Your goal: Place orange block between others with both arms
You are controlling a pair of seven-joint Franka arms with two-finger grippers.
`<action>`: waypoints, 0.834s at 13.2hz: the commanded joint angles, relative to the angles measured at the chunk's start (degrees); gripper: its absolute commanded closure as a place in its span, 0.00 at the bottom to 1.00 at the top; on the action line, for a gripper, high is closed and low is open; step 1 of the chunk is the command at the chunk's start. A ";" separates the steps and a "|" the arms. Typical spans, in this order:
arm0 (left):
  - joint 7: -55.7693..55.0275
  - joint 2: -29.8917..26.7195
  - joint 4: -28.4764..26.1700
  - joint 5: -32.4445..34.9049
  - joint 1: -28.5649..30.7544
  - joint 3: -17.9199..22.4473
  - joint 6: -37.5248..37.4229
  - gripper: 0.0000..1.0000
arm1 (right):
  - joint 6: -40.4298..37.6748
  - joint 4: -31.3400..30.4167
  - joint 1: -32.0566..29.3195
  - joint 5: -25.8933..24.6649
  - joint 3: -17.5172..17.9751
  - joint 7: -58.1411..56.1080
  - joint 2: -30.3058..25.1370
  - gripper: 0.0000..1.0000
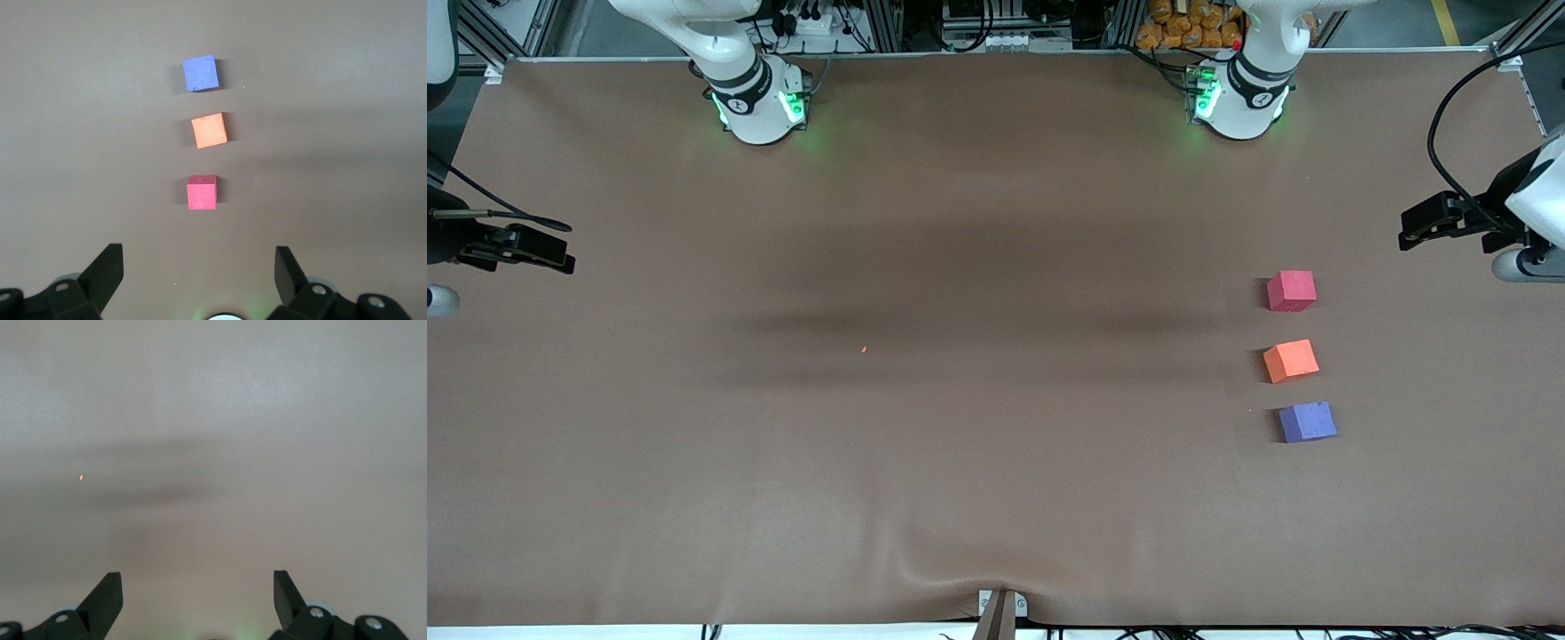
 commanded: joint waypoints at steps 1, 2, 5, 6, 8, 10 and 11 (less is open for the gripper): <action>1.02 0.77 1.84 -1.41 0.06 -0.15 -1.38 0.00 | -0.86 0.53 0.09 0.34 -0.09 -0.31 -0.21 0.00; 1.02 0.77 1.84 -1.41 0.06 -0.23 -1.38 0.00 | -1.04 0.53 0.09 0.34 -0.09 -0.14 -0.30 0.00; 1.02 0.77 1.84 -1.50 0.15 -0.59 -1.38 0.00 | -3.58 0.53 0.18 0.34 -0.01 0.04 -0.56 0.00; 1.02 0.77 1.84 -1.59 0.15 -0.59 -1.38 0.00 | -4.02 0.53 0.18 0.34 -0.01 0.13 -0.65 0.00; 1.10 0.77 1.84 -1.59 0.15 -0.50 -1.38 0.00 | -5.43 0.53 0.18 0.34 -0.01 0.13 -0.74 0.00; 1.10 0.77 1.84 -1.50 0.24 -0.50 -1.38 0.00 | -5.43 0.53 0.27 0.51 0.08 0.21 -0.74 0.00; 1.19 0.77 1.84 -1.50 0.24 -0.50 -1.38 0.00 | -5.43 0.53 0.36 0.43 0.17 0.21 -0.74 0.00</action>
